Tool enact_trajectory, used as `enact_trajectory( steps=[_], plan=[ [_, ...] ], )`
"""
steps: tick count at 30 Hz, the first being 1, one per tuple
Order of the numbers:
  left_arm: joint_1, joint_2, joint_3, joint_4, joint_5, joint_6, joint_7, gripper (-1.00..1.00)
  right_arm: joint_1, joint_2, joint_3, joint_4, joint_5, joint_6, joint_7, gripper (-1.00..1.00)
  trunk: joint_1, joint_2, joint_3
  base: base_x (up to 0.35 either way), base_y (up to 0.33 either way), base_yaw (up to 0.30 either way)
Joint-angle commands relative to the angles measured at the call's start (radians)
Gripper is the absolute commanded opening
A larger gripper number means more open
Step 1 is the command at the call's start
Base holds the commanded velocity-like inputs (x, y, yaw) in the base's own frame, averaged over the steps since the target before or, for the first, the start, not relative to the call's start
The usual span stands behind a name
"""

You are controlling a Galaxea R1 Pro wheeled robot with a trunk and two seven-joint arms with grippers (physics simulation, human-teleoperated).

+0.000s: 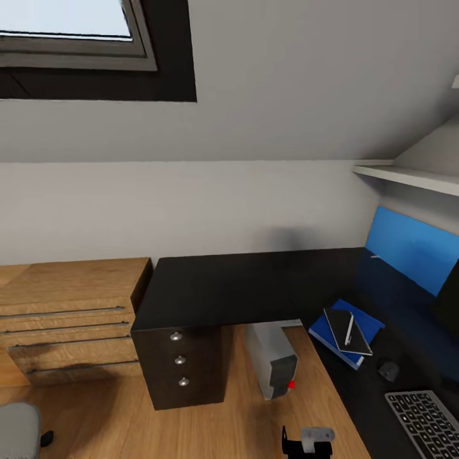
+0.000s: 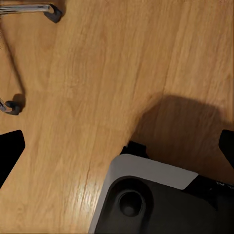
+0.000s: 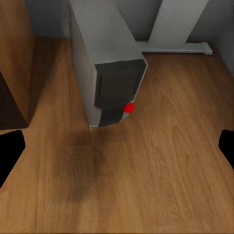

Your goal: In the bedroom, organize the workspace by keeping the computer under the desk, ensuring the monitor is on the desk, placing the keyboard on the desk next to the monitor, placing the mouse on the desk next to the keyboard, moving the folder from the swivel chair onto the desk next to the mouse, stacking the notebook on top of the folder with the pen on top of the notebook, and positioning the swivel chair next to the desk.

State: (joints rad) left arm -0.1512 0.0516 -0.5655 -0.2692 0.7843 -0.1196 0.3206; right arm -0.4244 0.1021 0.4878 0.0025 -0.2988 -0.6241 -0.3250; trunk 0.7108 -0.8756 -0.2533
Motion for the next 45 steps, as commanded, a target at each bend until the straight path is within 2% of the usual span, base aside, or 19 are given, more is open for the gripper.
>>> enact_trajectory(
  steps=[1,2,3,5,9,12,15,16,18,24,39,41,42,45],
  plan=[
    [-0.001,0.0,-0.008,-0.001,0.01,-0.01,0.005,1.0,-0.001,0.0,0.009,0.001,-0.005,-0.024,-0.005,1.0,-0.004,0.006,0.003,0.0,0.0,0.18],
    [-0.001,-0.001,-0.008,-0.001,0.01,-0.028,0.005,1.0,-0.001,0.0,0.009,0.001,-0.005,-0.042,-0.005,1.0,-0.008,0.013,0.008,0.0,0.0,0.186],
    [-0.001,-0.003,-0.007,-0.001,0.01,-0.097,0.005,1.0,0.0,0.0,0.01,0.004,-0.005,-0.062,-0.005,1.0,-0.011,0.02,0.012,0.0,0.0,0.2],
    [-0.001,-0.006,-0.006,0.003,0.011,-0.323,0.005,1.0,0.005,0.001,0.011,0.007,-0.004,-0.109,-0.005,1.0,-0.019,0.034,0.02,0.0,0.0,0.219],
    [0.0,-0.007,-0.005,0.005,0.011,-0.425,0.006,1.0,0.019,0.002,0.011,0.008,-0.003,-0.198,-0.005,1.0,-0.034,0.062,0.037,0.0,0.0,0.228],
    [0.0,-0.008,-0.006,0.006,0.011,-0.474,0.006,1.0,0.026,0.004,0.011,0.008,-0.003,-0.238,-0.005,1.0,-0.046,0.083,0.049,0.0,0.0,0.231],
    [-0.001,-0.025,-0.011,0.06,0.004,-0.619,0.005,1.0,0.031,0.005,0.011,0.008,-0.004,-0.271,-0.006,1.0,-0.057,0.104,0.062,0.0,0.0,0.232],
    [-0.001,-0.031,-0.012,0.073,0.001,-0.645,0.005,1.0,0.031,0.005,0.011,0.008,-0.004,-0.276,-0.006,1.0,-0.061,0.111,0.066,0.0,0.0,0.232],
    [0.0,-0.066,-0.014,0.16,-0.033,-0.813,0.004,1.0,0.033,0.005,0.011,0.009,-0.006,-0.335,-0.011,1.0,-0.065,0.118,0.071,0.0,0.0,0.233],
    [-0.001,-0.075,-0.014,0.181,-0.044,-0.848,0.002,1.0,0.034,0.005,0.011,0.01,-0.007,-0.366,-0.013,1.0,-0.065,0.118,0.076,0.0,0.0,0.235],
    [0.0,-0.073,-0.014,0.185,-0.046,-0.847,0.002,1.0,0.035,0.006,0.011,0.008,-0.01,-0.362,-0.014,1.0,-0.065,0.118,0.085,-0.021,0.0,0.258],
    [0.0,-0.073,-0.014,0.185,-0.046,-0.847,0.002,1.0,0.035,0.007,0.011,0.008,-0.01,-0.34,-0.01,1.0,-0.065,0.118,0.085,-0.033,0.0,0.281],
    [-0.001,-0.073,-0.014,0.185,-0.046,-0.847,0.002,1.0,0.035,0.008,0.012,0.007,-0.008,-0.282,-0.006,1.0,-0.065,0.118,0.085,-0.007,0.0,0.113],
    [0.0,-0.073,-0.014,0.185,-0.045,-0.847,0.002,1.0,0.035,0.01,0.012,0.007,-0.008,-0.257,-0.004,1.0,-0.065,0.118,0.085,-0.002,0.0,0.04]
  ],
)
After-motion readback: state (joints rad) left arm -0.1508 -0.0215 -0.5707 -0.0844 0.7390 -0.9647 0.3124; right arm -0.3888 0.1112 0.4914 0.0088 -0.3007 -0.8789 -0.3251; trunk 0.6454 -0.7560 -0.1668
